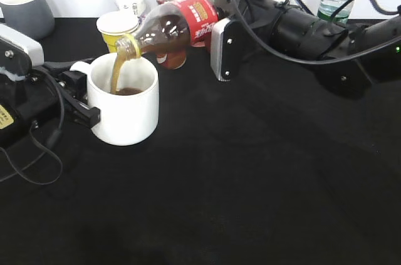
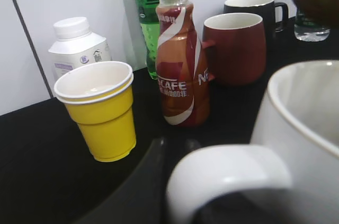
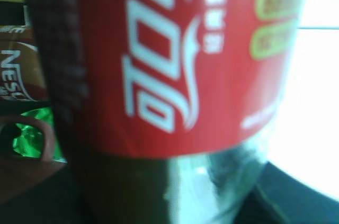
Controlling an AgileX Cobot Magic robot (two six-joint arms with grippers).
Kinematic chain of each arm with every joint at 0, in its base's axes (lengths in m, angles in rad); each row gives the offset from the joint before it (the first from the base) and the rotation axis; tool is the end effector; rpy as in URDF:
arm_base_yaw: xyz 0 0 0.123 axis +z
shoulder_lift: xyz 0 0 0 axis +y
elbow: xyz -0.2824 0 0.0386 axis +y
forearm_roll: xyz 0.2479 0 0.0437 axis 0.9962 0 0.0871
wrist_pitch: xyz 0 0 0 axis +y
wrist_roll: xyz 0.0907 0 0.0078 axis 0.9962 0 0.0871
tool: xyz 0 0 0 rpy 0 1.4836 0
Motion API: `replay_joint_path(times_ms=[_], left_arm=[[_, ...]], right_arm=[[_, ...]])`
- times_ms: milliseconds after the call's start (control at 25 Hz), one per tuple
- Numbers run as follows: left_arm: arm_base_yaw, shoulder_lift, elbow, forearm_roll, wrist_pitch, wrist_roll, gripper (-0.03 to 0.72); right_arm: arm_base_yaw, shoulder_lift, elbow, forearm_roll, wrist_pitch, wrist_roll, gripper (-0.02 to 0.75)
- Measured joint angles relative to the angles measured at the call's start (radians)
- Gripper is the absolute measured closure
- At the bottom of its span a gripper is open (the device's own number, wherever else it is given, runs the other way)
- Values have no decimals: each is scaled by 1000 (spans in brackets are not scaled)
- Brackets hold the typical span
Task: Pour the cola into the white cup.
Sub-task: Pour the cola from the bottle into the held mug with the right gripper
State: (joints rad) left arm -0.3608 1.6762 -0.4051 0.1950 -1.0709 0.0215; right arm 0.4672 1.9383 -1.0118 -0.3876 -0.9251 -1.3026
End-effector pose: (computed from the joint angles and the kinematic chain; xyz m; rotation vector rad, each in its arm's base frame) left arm 0.2491 -0.1105 0.1649 0.5254 1.6176 -0.3276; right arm 0.3519 0.2083 0.2048 -1.4317 0.6132 -0.6231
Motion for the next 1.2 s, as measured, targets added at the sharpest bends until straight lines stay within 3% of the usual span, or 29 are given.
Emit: replay_joint_path(times_ms=[1200], left_arm=[[0,0,0,0,8,3,626]], right_arm=[[0,-10,-2,-8,3,0,357]])
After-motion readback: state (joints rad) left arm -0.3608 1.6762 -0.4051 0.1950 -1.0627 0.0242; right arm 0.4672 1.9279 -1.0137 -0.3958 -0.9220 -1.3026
